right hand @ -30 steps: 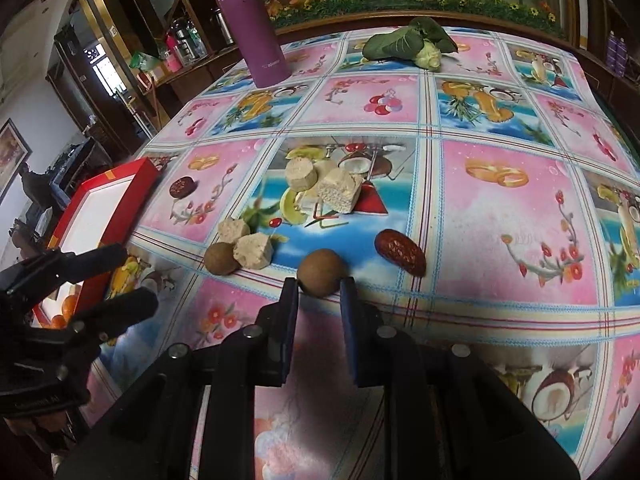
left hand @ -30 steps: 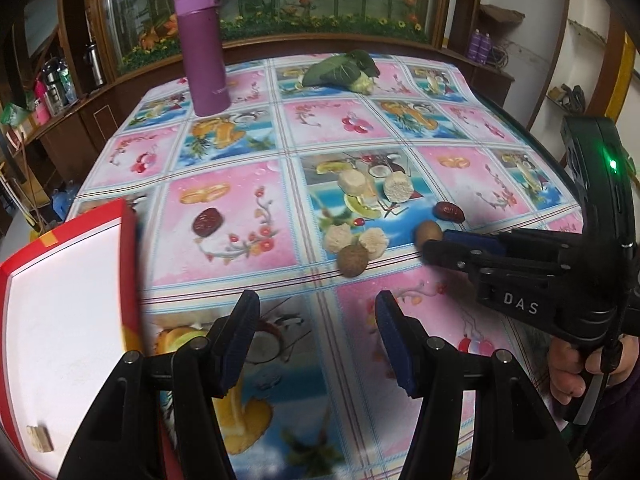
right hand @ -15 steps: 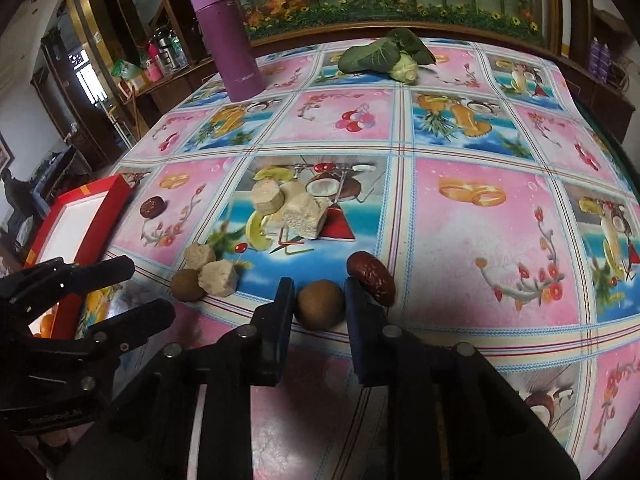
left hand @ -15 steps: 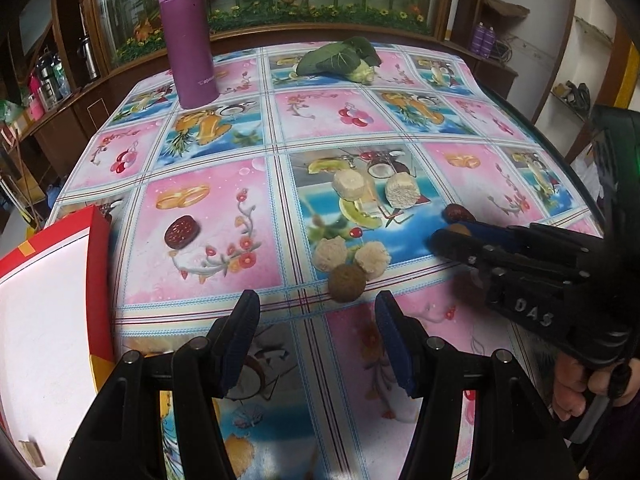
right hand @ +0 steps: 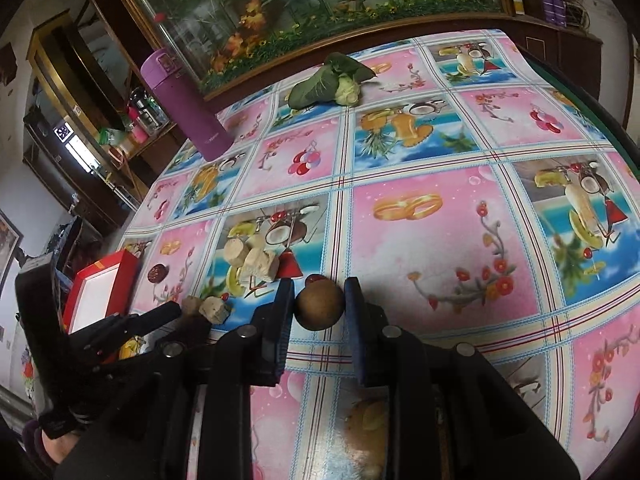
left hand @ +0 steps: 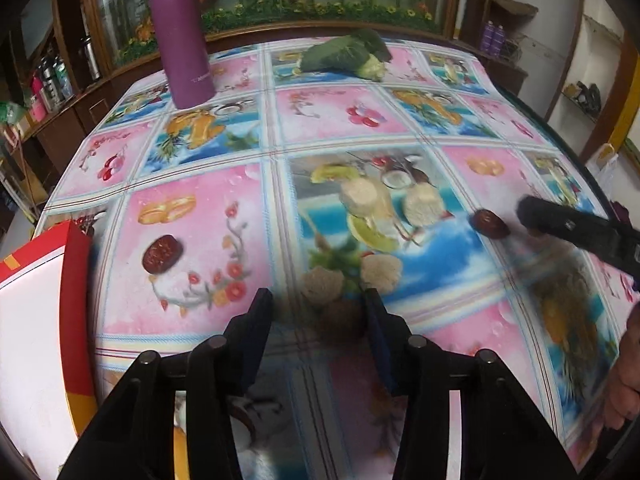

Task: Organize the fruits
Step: 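Grasp a brown kiwi with the right tool while the left tool grasps a small brown fruit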

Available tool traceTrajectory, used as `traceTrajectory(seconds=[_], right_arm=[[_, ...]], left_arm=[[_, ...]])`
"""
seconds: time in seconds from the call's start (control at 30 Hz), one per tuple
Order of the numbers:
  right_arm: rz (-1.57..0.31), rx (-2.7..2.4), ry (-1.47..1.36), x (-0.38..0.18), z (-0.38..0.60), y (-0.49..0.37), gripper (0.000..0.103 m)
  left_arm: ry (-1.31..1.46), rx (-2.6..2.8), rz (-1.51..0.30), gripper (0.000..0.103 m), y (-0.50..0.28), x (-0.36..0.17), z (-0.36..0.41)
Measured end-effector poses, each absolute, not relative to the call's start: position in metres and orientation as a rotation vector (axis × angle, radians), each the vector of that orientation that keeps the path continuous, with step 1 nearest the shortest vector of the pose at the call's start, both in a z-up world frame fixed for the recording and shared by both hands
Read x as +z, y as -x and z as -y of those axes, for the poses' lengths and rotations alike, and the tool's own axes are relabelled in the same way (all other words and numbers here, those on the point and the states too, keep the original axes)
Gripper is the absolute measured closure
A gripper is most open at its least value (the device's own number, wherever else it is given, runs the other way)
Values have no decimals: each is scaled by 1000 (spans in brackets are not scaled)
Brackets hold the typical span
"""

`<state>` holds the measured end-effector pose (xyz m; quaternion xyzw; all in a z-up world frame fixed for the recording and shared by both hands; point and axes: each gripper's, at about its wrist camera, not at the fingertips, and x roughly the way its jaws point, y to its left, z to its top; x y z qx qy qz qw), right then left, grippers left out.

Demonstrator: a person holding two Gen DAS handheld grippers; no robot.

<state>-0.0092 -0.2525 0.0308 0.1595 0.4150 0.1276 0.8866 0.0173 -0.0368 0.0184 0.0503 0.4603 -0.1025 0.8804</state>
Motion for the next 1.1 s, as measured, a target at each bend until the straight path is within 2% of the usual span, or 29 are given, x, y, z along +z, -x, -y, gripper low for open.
traceTrajectory(seconds=[0.1, 0.27, 0.4, 0.77, 1.1], right_arm=[[-867, 272, -332, 30, 252, 9, 76], [-872, 285, -309, 29, 247, 10, 76], [-876, 291, -291, 27, 242, 11, 76], [-874, 361, -202, 27, 217, 19, 76], [-855, 326, -142, 22, 210, 21, 76]], left_arm=[[-94, -199, -959, 71, -16, 19, 32], [-91, -190, -953, 74, -6, 18, 23], [-79, -187, -952, 81, -4, 17, 17], [-14, -199, -935, 81, 7, 22, 6], [21, -181, -848, 81, 50, 56, -16]])
